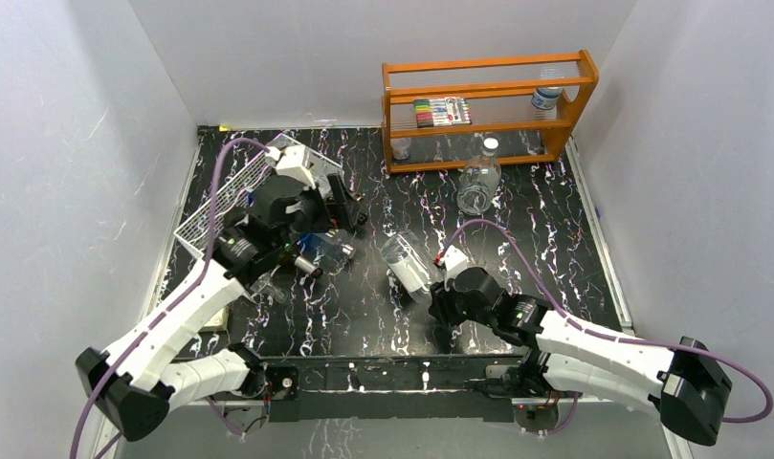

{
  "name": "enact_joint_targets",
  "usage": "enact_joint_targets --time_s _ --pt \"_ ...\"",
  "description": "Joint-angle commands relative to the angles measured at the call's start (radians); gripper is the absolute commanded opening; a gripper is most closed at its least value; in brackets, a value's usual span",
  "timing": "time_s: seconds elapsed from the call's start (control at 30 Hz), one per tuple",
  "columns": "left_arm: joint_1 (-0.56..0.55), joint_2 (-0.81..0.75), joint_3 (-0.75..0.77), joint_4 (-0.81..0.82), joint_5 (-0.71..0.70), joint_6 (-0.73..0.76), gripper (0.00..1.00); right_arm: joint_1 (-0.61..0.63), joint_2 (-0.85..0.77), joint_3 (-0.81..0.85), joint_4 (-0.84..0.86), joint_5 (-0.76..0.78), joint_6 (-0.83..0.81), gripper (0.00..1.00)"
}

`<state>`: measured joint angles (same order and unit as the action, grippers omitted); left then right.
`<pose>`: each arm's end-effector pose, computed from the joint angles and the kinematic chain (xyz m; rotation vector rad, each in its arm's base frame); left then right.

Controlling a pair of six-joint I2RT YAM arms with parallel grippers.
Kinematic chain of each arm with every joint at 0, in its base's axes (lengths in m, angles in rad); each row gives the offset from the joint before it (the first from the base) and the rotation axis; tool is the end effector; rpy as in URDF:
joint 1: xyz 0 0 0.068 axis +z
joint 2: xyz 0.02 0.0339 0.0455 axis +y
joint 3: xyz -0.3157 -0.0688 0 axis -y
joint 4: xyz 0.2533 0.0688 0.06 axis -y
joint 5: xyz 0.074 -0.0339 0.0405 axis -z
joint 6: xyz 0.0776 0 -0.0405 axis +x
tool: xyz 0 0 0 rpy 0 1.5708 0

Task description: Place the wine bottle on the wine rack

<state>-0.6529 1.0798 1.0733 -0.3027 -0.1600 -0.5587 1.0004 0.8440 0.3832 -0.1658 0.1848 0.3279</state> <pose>0.2206 -0.1532 0.4044 -0.0220 1.9331 -0.6754 0.1122 0.1484 0.2024 -0.6379 2.1456 0.5406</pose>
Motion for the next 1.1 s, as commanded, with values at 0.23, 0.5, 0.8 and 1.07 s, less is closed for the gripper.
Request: enact_joint_targets --time_s 0.23,0.5,0.8,1.07 --pt "-0.001 -0.250 0.139 -0.108 -0.177 0.177 0.98 -0.002 0.142 0.391 0.318 -0.105 -0.147 0.00" --pt "-0.002 -0.372 0.214 -0.170 -0.267 0.244 0.98 -0.002 0.391 0.642 0.429 -0.205 -0.147 0.00" --pt "-0.002 -0.469 0.273 -0.193 -0.316 0.303 0.98 -0.005 0.743 1.044 0.352 -0.272 -0.203 0.00" --pt "-0.002 -0.488 0.286 -0.222 -0.324 0.306 0.98 -0.058 1.053 1.466 0.103 -0.423 -0.234 0.00"
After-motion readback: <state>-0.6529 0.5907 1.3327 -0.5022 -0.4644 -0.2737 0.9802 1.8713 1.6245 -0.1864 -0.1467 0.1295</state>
